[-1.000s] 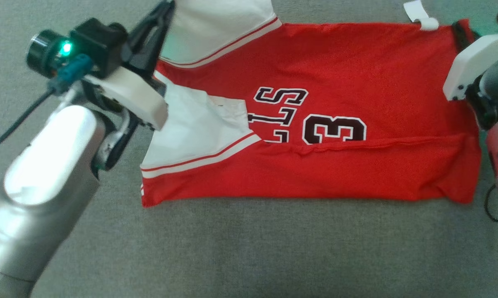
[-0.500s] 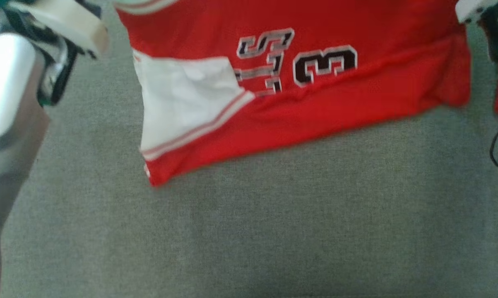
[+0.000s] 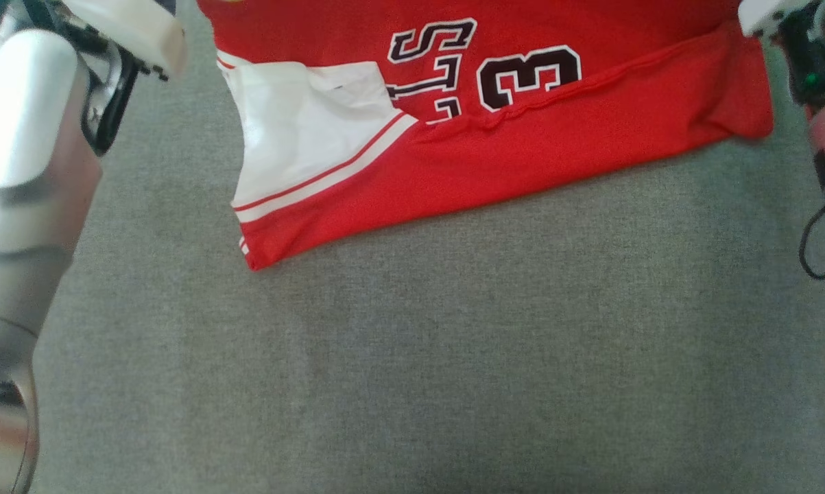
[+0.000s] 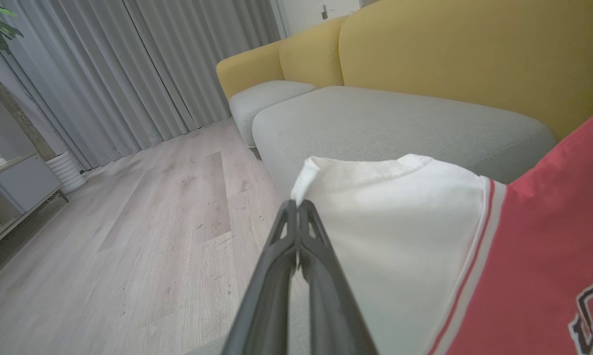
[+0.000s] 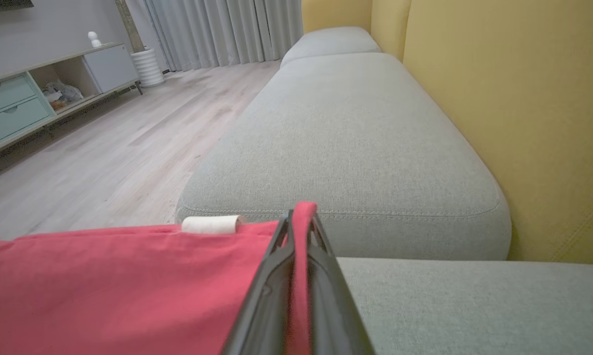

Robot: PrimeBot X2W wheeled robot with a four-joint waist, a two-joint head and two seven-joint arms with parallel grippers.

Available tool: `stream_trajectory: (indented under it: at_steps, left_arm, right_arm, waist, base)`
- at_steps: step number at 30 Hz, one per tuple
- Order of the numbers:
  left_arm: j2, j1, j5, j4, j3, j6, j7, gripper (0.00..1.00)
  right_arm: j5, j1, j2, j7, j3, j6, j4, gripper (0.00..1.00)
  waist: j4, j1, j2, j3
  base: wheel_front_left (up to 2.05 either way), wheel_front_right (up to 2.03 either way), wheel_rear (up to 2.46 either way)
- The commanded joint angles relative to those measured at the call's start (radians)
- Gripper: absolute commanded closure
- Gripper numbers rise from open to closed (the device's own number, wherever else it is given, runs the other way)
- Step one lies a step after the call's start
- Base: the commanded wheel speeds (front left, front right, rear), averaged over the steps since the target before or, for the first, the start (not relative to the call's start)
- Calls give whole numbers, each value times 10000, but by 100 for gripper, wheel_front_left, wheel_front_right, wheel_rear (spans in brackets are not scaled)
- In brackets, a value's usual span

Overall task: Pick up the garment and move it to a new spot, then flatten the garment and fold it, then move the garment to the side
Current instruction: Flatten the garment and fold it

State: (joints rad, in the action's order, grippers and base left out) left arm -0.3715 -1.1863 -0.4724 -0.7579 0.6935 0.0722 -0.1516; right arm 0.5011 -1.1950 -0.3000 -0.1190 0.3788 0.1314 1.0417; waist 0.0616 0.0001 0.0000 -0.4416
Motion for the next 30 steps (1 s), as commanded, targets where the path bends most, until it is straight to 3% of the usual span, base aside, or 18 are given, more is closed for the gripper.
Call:
stream_trajectory:
  at_steps: [1, 8, 21, 25, 30]
  left_arm:
    - [-450, -229, 81, 135, -232, 49, -80, 100]
    - [-850, 965, -490, 618, 317, 497, 337, 100]
    - [-2977, 3636, -1286, 4760, 2044, 579, 2908, 100]
    - [-3539, 4131, -1746, 5940, 2460, 581, 3946, 100]
    - [-3777, 4315, -1845, 6413, 2628, 547, 4385, 100]
  right_arm:
    - [235, 179, -46, 66, 206, -7, -254, 100]
    - [1442, 1542, -1066, 693, 1594, -7, -926, 100]
    - [2646, 3017, -3184, 1876, 4161, -7, -2065, 100]
    - [2835, 3029, -3629, 2276, 4940, -7, -2213, 100]
    - [3079, 3002, -3749, 2458, 5408, -7, -2341, 100]
  waist:
    - [61, -1, 0, 123]
    - [309, -1, 0, 651]
    - [539, -1, 0, 1197]
    - [482, -1, 0, 1295]
    - [387, -1, 0, 1342]
  base:
    - [0, 0, 0]
    - [0, 0, 0]
    - [0, 0, 0]
    - [0, 0, 0]
    - [0, 0, 0]
